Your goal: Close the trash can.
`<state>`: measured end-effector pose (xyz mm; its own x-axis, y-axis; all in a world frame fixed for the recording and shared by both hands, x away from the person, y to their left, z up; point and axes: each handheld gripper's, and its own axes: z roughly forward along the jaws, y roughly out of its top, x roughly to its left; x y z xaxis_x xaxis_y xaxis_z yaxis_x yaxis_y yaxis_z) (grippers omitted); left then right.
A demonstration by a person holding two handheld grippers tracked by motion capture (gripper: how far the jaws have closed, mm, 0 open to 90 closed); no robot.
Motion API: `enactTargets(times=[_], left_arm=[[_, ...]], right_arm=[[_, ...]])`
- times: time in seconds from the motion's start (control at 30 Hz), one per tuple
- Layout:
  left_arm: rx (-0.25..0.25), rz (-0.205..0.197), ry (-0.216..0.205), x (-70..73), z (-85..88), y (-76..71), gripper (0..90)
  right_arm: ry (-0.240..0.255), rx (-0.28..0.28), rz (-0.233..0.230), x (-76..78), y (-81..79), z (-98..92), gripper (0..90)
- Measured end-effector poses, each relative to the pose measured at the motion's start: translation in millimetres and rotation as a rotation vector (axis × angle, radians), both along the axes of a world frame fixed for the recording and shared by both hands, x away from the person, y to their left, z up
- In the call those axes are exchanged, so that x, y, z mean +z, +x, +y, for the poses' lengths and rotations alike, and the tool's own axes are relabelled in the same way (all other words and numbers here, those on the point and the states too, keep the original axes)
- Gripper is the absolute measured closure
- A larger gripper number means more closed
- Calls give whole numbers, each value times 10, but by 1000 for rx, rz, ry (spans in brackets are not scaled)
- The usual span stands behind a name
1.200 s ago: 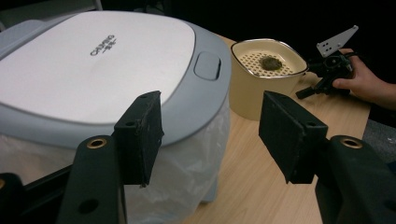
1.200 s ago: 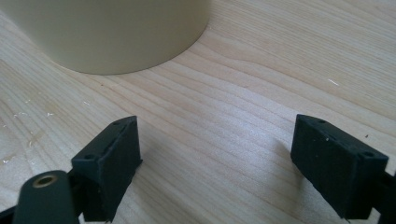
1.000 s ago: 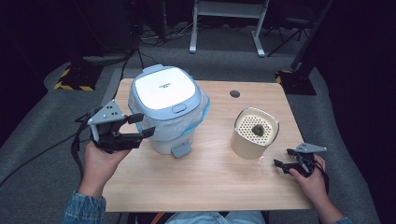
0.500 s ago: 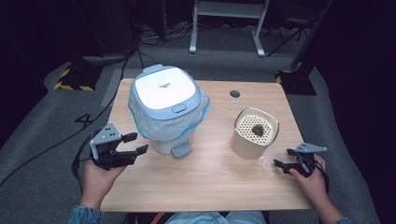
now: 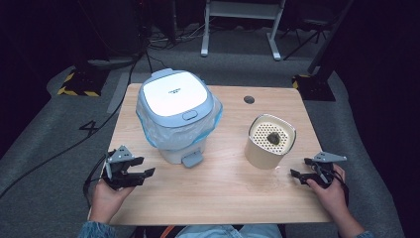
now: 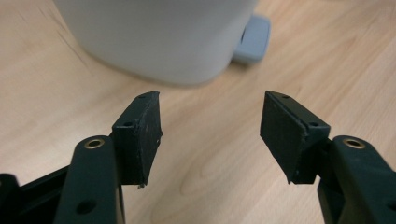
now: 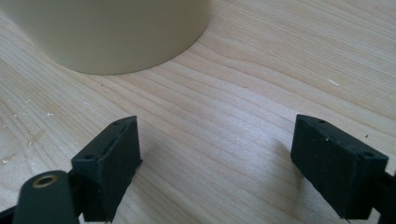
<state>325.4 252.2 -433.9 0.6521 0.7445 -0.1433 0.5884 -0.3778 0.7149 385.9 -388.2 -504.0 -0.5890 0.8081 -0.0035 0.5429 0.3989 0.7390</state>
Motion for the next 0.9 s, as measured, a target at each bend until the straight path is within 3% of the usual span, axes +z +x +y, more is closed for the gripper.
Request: enactTargets(times=[0.33,0.43,0.6,0.7,0.77,0.9], left_arm=[[9,120,134,-309,-72,113,385],[19,134,145,-341,-80,131,385],[28,145,206,-459,-98,168,377],[51,125,199,-510,-113,138,333],[48,91,222,-532,-115,125,320],[43,-2,163,-649,-60,118,192]], right_arm=[[0,0,0,0,0,0,160],[0,0,0,0,0,0,160],[0,0,0,0,0,0,160],[0,0,0,0,0,0,160],[0,0,0,0,0,0,160],[0,0,0,0,0,0,160]])
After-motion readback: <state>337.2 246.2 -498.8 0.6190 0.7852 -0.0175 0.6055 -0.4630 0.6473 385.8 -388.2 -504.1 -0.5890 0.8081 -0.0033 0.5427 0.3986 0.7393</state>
